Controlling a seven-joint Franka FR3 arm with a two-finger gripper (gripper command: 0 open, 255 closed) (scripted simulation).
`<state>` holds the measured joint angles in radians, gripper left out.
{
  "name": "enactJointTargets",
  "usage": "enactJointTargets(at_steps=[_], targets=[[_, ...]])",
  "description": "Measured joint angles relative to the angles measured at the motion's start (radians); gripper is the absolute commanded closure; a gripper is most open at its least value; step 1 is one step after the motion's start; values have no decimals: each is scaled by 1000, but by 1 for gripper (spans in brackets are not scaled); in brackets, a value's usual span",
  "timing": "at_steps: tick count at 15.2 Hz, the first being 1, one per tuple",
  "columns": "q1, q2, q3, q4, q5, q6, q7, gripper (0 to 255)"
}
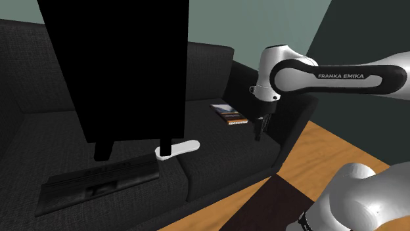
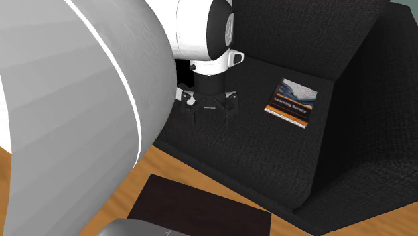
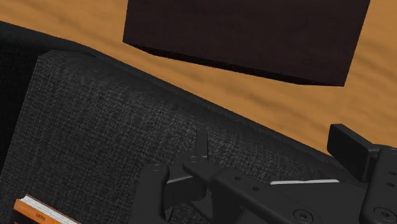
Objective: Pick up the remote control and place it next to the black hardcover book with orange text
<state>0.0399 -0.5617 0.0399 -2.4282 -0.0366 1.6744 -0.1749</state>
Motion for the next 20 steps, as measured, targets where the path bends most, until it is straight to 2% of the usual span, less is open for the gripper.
enactJointTargets(at_steps=[8,20], targets=[[65,238,-8,66,-24,255,-221,0],[152,594,41,284,-31,518,-518,0]])
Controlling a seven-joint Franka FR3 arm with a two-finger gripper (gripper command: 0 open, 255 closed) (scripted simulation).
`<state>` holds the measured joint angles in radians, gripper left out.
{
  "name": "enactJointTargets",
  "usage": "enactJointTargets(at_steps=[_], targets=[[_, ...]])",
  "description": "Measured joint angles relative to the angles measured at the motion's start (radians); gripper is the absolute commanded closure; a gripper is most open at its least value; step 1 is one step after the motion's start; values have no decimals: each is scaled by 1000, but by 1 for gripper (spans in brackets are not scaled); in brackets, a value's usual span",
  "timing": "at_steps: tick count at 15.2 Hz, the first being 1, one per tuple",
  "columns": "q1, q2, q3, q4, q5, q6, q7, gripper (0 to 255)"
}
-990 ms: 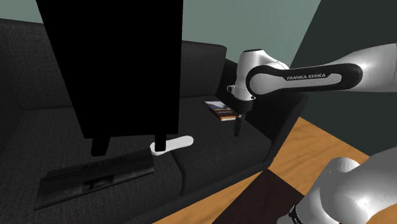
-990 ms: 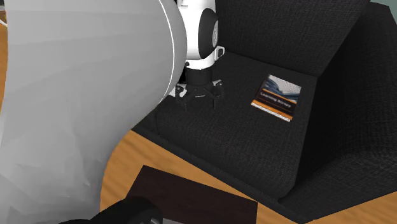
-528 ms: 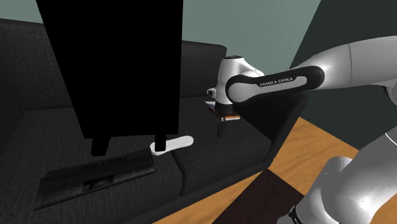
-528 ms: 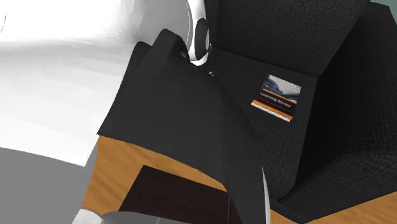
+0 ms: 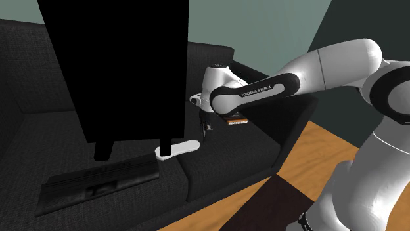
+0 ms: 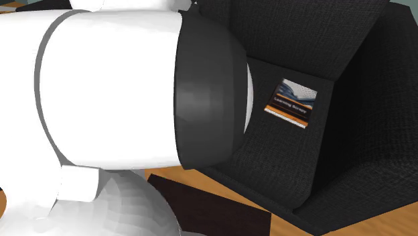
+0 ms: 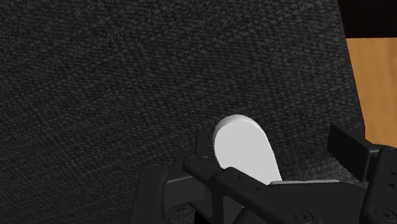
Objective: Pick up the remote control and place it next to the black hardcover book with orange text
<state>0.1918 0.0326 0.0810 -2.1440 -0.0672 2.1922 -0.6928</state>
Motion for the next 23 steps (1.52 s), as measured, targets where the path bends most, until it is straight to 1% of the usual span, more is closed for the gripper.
enactJointTargets(at_steps=[4,8,12,14,18,19,23], targets=[[19,97,21,73,-6,66,-86,0],[24,126,23,84,-11,107,-96,0],[21,145,14,70,-17,172,-98,0],[28,169,20,63,-19,164,-99,0],[29,175,20,65,-20,164,-96,0],[30,176,20,65,-20,165,-97,255],[31,179,21,65,-22,168,-97,255]])
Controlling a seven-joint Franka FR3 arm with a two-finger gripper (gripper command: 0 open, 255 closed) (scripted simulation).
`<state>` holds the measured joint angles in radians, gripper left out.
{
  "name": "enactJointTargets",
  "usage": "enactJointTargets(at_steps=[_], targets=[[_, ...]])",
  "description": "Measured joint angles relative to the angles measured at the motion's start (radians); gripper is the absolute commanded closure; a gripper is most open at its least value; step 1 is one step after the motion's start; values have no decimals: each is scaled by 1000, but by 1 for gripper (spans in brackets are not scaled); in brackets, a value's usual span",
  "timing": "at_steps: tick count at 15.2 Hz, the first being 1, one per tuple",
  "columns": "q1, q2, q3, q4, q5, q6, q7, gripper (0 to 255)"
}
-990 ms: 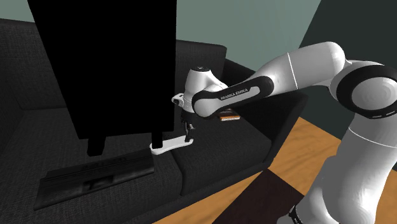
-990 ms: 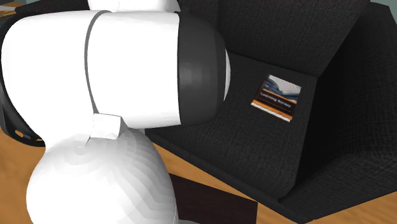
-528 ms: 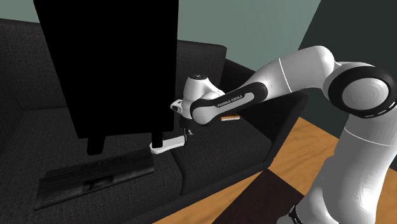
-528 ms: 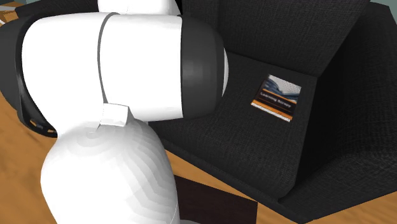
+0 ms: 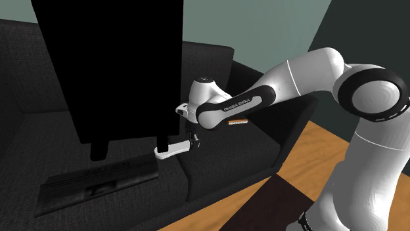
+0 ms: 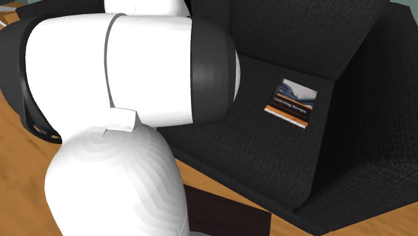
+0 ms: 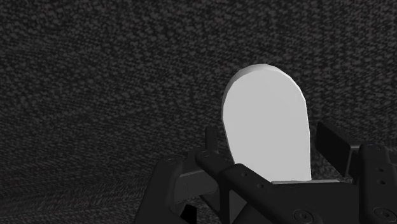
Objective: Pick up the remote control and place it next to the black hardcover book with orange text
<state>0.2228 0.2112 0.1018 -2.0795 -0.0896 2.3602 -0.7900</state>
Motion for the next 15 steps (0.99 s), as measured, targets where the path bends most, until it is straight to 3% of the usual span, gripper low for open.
enactJointTargets(at_steps=[6,15], targets=[[0,0,1,0,1,-1,0,255],[1,-51,9,34,16,-100,-12,255]])
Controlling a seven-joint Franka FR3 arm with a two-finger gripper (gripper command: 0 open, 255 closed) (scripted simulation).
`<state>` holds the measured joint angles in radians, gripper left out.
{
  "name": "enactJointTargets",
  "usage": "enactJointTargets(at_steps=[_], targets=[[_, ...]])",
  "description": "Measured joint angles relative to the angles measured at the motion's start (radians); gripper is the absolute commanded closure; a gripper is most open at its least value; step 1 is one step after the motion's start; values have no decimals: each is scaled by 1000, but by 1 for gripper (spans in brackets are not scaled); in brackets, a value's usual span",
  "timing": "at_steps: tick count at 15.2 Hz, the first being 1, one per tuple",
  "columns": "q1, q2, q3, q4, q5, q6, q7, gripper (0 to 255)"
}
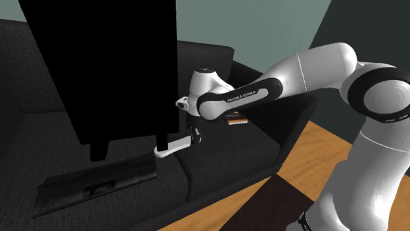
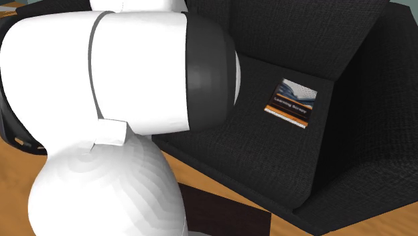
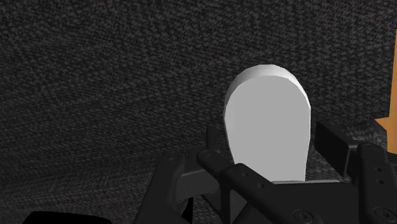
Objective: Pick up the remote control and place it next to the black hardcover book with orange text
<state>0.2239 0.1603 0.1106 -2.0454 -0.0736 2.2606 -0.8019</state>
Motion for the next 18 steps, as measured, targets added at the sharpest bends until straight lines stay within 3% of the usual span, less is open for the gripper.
enactJointTargets(at_steps=[11,18], targets=[[-2,-64,4,73,14,-135,-11,255],[-66,-204,-51,-79,38,-114,-138,255]])
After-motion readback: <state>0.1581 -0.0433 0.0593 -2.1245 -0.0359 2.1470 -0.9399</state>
